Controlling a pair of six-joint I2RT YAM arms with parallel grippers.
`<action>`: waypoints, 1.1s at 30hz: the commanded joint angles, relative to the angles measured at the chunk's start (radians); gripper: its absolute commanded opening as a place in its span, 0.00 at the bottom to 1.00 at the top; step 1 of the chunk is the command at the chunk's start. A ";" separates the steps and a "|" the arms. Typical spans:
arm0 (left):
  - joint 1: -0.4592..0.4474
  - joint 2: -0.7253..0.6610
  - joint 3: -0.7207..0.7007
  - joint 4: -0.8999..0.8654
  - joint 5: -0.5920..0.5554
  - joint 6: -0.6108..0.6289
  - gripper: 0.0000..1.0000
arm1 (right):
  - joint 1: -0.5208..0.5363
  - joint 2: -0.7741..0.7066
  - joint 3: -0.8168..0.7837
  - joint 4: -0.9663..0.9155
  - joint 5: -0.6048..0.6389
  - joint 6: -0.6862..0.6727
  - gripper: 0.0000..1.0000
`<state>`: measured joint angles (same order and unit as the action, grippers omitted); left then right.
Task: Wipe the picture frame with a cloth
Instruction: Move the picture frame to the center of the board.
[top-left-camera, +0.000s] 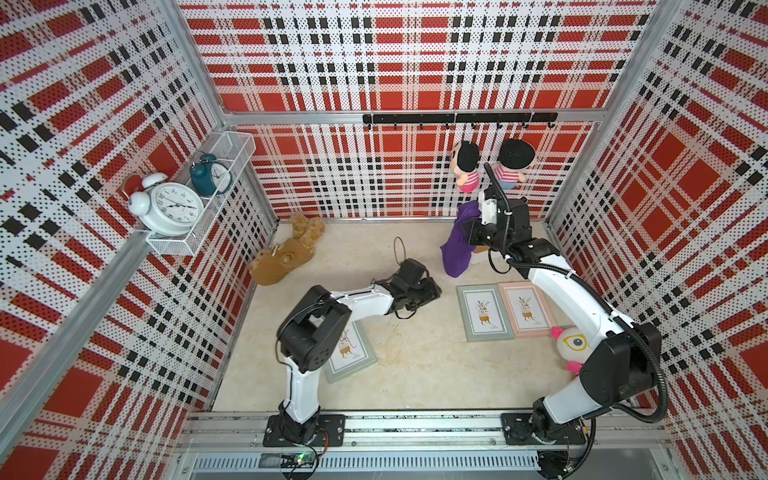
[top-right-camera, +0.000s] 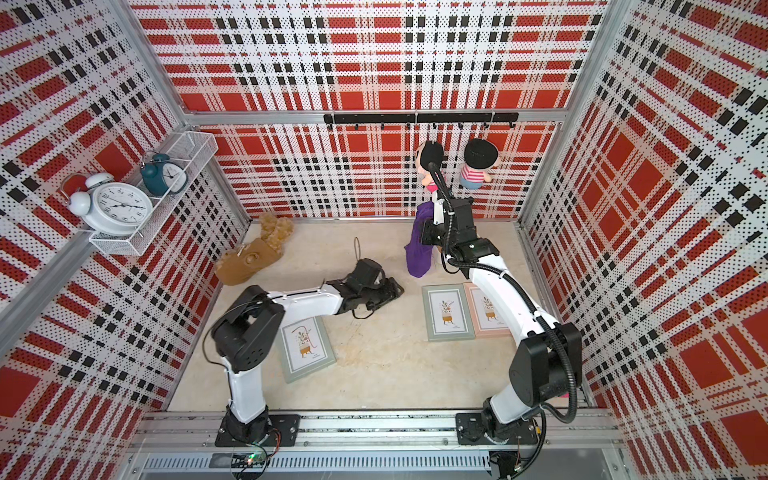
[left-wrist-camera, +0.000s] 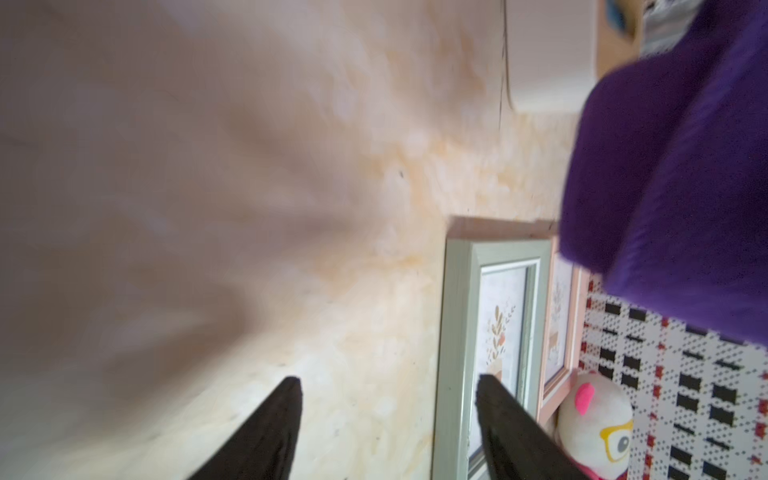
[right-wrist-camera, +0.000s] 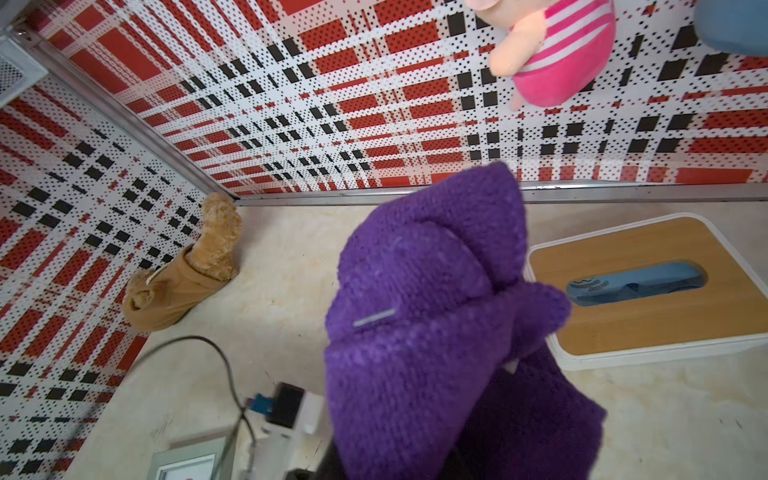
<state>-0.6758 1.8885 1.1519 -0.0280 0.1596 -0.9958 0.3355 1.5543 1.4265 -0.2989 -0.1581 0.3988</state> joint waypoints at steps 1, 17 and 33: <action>0.087 -0.183 -0.152 0.023 -0.097 0.011 0.77 | 0.066 0.029 0.004 0.025 -0.089 0.015 0.00; 0.703 -0.952 -0.704 -0.212 -0.056 0.143 0.98 | 0.310 0.370 -0.053 0.066 -0.061 0.059 0.00; 0.582 -0.889 -0.830 -0.317 -0.223 -0.011 0.75 | 0.332 0.464 -0.043 0.076 -0.077 0.079 0.00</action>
<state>-0.0395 0.9840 0.3264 -0.2878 -0.0143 -0.9348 0.6567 1.9919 1.3624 -0.2317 -0.2295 0.4740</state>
